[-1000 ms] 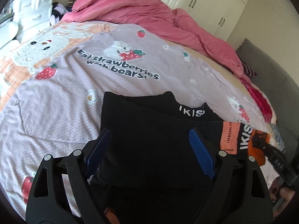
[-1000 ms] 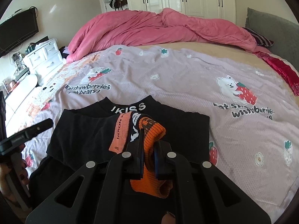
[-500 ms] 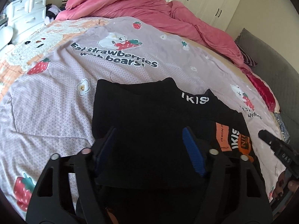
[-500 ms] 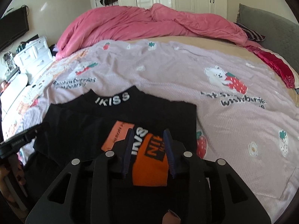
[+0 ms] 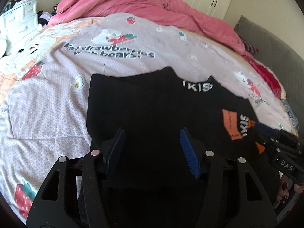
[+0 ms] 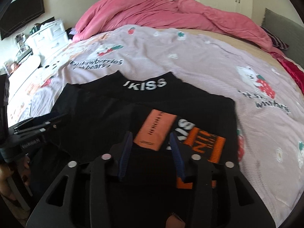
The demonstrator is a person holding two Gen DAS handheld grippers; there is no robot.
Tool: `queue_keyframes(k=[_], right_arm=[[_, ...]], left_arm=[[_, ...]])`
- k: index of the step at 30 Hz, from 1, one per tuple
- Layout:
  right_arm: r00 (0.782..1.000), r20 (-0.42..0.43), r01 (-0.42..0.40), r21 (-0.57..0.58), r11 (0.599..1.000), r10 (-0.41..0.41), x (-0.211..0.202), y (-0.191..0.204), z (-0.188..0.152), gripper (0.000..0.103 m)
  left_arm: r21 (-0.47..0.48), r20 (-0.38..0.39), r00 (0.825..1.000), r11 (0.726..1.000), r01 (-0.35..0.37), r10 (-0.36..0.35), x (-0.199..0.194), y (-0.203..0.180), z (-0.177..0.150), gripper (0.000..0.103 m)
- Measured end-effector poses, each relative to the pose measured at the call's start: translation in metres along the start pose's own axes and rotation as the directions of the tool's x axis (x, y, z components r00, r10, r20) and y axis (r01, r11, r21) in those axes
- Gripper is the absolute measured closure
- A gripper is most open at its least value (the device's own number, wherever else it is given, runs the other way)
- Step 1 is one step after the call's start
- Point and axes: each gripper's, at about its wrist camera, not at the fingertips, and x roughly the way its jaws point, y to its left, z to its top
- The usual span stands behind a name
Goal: Fold small clothes
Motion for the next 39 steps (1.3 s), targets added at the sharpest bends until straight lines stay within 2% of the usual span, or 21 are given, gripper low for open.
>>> queue_keyframes(k=[5,8,9,10,12,17,20,22,24,28,33,35,39], right_arm=[[1.000,-0.020,0.013,-0.008,1.000,-0.013,0.017,0.003,0.009,0.041],[0.988,-0.094,0.118,-0.014,0.993,-0.119,0.042,-0.009,0.004,0.040],[0.981,-0.110,0.160,-0.011,0.987,-0.160,0.048,-0.015,-0.001,0.035],[0.980,-0.110,0.169,0.003,0.986,-0.168,0.050,-0.022,-0.005,0.027],[0.983,-0.105,0.159,0.059,0.986,-0.152,0.049,-0.037,-0.011,0.023],[0.989,-0.077,0.136,0.080,0.987,-0.130,0.037,-0.037,-0.013,0.023],[0.997,-0.023,0.071,0.100,0.992,-0.069,0.016,-0.031,-0.013,0.023],[0.999,-0.002,0.036,0.086,0.996,-0.036,0.006,-0.021,-0.013,0.023],[1.000,-0.003,0.002,0.061,0.998,-0.002,0.001,-0.012,-0.014,0.023],[0.999,-0.015,-0.052,0.029,0.998,0.052,-0.003,0.003,-0.018,0.023],[0.998,-0.059,-0.031,0.000,1.000,0.031,0.007,0.007,-0.025,0.023],[0.992,-0.107,0.066,-0.017,0.998,-0.068,0.016,0.004,-0.029,0.022],[0.995,-0.094,0.035,0.043,0.998,-0.031,0.014,-0.011,-0.034,0.022]], left_arm=[[-0.004,-0.041,0.999,1.000,-0.007,0.006,0.009,0.005,-0.005,0.051],[-0.030,-0.050,0.999,0.999,0.013,-0.015,0.011,0.010,-0.006,0.051],[-0.038,-0.051,0.998,0.999,0.020,-0.022,0.010,0.012,-0.006,0.051],[-0.050,-0.053,0.998,0.998,0.029,-0.031,0.010,0.014,-0.006,0.051],[-0.059,-0.056,0.998,0.998,0.038,-0.042,0.010,0.016,-0.007,0.051],[-0.048,-0.044,0.999,0.999,0.027,-0.029,0.005,0.014,-0.008,0.051],[-0.029,-0.021,0.999,0.999,0.024,-0.025,-0.004,0.009,-0.010,0.051],[-0.042,-0.015,0.998,0.997,0.060,-0.061,-0.008,0.008,-0.011,0.049],[-0.043,-0.012,0.997,0.996,0.081,-0.082,-0.011,0.006,-0.012,0.047],[-0.013,-0.013,0.998,0.998,0.062,-0.062,-0.014,-0.001,-0.016,0.047],[0.010,-0.060,0.998,0.999,0.031,-0.031,-0.005,-0.004,-0.024,0.047],[0.017,-0.061,0.998,1.000,0.025,-0.024,-0.004,-0.004,-0.024,0.047],[0.015,-0.061,0.998,1.000,0.025,-0.024,-0.004,-0.004,-0.025,0.047]])
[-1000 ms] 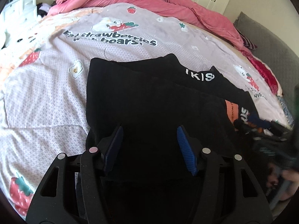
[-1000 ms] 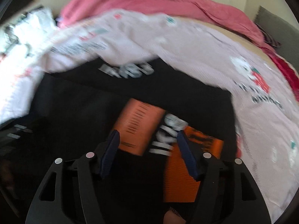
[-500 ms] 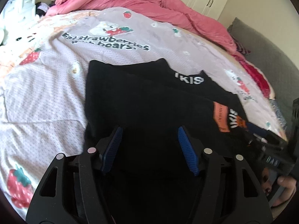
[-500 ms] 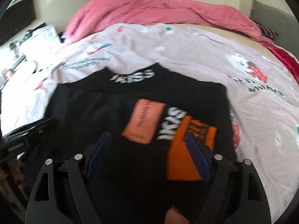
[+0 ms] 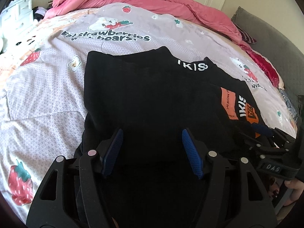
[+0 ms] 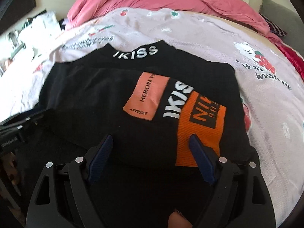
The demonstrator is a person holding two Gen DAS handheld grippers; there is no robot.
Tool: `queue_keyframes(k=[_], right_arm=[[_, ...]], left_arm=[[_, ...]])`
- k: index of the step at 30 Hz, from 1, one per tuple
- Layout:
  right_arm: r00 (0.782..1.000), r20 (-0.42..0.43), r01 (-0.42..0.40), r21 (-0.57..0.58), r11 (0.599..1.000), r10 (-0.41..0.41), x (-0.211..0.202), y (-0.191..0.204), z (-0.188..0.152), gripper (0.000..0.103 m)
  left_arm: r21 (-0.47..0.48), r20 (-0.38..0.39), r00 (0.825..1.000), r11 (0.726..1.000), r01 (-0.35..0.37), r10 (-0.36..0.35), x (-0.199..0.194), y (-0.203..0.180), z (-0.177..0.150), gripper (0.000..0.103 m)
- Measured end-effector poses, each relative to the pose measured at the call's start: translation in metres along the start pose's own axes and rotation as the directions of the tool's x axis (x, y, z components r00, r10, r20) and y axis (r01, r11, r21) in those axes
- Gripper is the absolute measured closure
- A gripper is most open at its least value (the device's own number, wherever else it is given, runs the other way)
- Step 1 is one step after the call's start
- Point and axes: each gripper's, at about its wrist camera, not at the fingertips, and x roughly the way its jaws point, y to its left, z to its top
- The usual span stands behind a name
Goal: Fold small clothes
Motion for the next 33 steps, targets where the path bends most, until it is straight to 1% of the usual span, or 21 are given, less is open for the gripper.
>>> queue_keyframes(k=[3,10,14,16,17,23,28,33], right_arm=[[1.000,0.015,-0.003,0.009,1.000,0.003,-0.004,-0.001,-0.002,0.022],[0.997,0.059,-0.049,0.089,0.995,0.044,-0.020,-0.010,-0.004,0.022],[0.996,0.068,-0.068,0.118,0.991,0.060,-0.026,-0.015,-0.004,0.022],[0.995,0.075,-0.077,0.131,0.988,0.068,-0.030,-0.018,-0.004,0.016],[0.995,0.076,-0.078,0.136,0.988,0.068,-0.031,-0.019,-0.004,0.016],[0.992,0.086,-0.104,0.181,0.978,0.090,-0.041,-0.026,-0.006,0.012],[0.990,0.112,-0.109,0.190,0.976,0.089,-0.052,-0.027,-0.007,0.009],[0.987,0.123,-0.123,0.191,0.974,0.100,-0.058,-0.025,-0.005,0.009]], left_arm=[[0.003,0.003,1.000,1.000,-0.003,0.003,-0.002,-0.001,-0.002,0.047],[0.013,0.016,1.000,1.000,-0.017,0.017,-0.008,-0.002,-0.008,0.047],[0.008,0.028,1.000,1.000,-0.014,0.014,-0.014,-0.001,-0.011,0.047],[0.002,0.032,0.999,1.000,-0.010,0.009,-0.016,0.000,-0.012,0.047],[-0.004,0.033,0.999,1.000,-0.005,0.005,-0.016,0.001,-0.012,0.047],[-0.022,0.049,0.999,1.000,0.009,-0.008,-0.022,0.003,-0.015,0.047],[-0.037,0.058,0.998,0.999,0.022,-0.020,-0.026,0.005,-0.017,0.047],[-0.051,0.079,0.997,0.998,0.031,-0.026,-0.033,0.008,-0.018,0.045]])
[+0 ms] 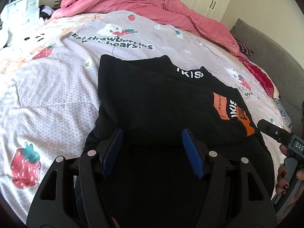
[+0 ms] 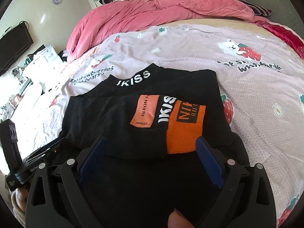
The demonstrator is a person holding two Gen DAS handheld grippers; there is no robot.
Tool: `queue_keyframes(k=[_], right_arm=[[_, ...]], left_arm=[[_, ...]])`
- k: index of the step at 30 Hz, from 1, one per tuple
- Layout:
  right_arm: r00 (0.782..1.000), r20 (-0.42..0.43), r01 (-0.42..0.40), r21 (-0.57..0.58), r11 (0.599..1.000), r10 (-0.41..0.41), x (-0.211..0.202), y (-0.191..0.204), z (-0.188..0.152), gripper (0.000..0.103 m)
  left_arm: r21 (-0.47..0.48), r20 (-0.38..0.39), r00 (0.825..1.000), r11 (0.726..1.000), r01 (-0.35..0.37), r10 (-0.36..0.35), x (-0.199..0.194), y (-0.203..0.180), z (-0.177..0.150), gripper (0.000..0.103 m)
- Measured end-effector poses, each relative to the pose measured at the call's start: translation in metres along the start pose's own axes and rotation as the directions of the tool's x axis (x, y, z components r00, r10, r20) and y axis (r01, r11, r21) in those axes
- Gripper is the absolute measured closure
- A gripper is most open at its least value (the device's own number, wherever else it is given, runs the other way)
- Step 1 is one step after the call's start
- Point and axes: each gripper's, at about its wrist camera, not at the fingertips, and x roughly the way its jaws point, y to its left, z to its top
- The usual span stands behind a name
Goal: Fold small clothes
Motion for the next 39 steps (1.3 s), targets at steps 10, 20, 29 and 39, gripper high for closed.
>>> queue_keyframes(k=[10,20,29,39], right_arm=[[1.000,0.014,-0.009,-0.014,1.000,0.009,-0.008,0.009,0.001,0.008],[1.000,0.010,-0.026,-0.053,0.998,0.027,-0.018,0.019,-0.002,0.005],[0.998,0.029,-0.047,-0.073,0.996,0.050,-0.033,0.022,-0.004,0.005],[0.997,0.039,-0.060,-0.093,0.994,0.064,-0.050,0.025,-0.011,0.005]], left_arm=[[-0.010,0.024,1.000,1.000,0.002,-0.002,-0.010,0.000,0.001,0.040],[-0.013,0.034,0.999,1.000,-0.019,0.020,-0.030,-0.001,-0.003,0.023],[-0.023,0.054,0.998,0.999,-0.042,0.043,-0.053,0.000,-0.008,0.010],[-0.027,0.079,0.994,0.997,-0.070,0.072,-0.079,0.003,-0.017,0.010]])
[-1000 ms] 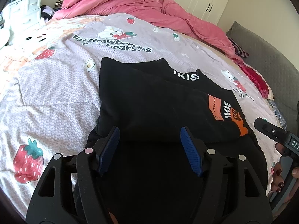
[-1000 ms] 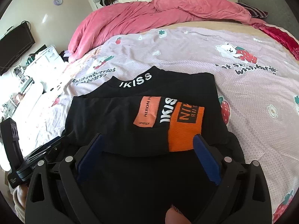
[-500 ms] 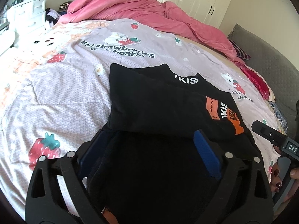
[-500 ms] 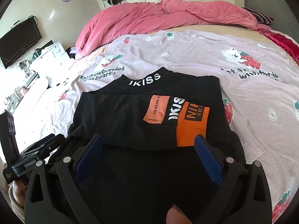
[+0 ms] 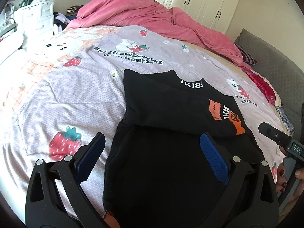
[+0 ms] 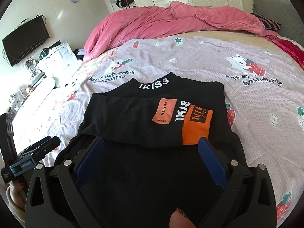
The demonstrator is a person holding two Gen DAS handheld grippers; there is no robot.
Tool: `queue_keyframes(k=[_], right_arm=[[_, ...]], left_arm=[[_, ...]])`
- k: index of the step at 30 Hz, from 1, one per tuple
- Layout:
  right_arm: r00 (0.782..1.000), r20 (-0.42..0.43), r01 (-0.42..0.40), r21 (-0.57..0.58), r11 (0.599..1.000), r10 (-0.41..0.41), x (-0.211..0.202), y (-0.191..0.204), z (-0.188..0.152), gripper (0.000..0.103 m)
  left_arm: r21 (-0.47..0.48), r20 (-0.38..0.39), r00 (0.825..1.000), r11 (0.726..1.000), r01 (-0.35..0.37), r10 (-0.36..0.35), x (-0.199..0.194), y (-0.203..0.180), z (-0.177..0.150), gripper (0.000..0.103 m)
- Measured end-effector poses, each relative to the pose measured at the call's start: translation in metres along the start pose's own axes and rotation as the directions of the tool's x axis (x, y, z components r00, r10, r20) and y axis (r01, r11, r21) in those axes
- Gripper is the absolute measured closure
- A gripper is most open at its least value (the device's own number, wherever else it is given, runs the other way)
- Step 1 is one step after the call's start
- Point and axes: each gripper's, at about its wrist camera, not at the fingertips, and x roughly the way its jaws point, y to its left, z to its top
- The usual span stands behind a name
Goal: Fold small clothes
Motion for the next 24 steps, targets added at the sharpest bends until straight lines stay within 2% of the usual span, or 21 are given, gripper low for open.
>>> queue_keyframes(k=[13,24], right_arm=[[1.000,0.011,-0.011,-0.009,1.000,0.012,-0.020,-0.004,-0.010,0.005],[1.000,-0.008,-0.012,-0.025,1.000,0.012,-0.029,-0.008,-0.023,0.005]], left_arm=[[-0.001,0.029,0.999,0.999,-0.036,0.036,-0.028,-0.002,-0.014,0.010],[0.014,0.004,0.998,0.997,-0.070,0.070,-0.037,-0.005,-0.032,0.010]])
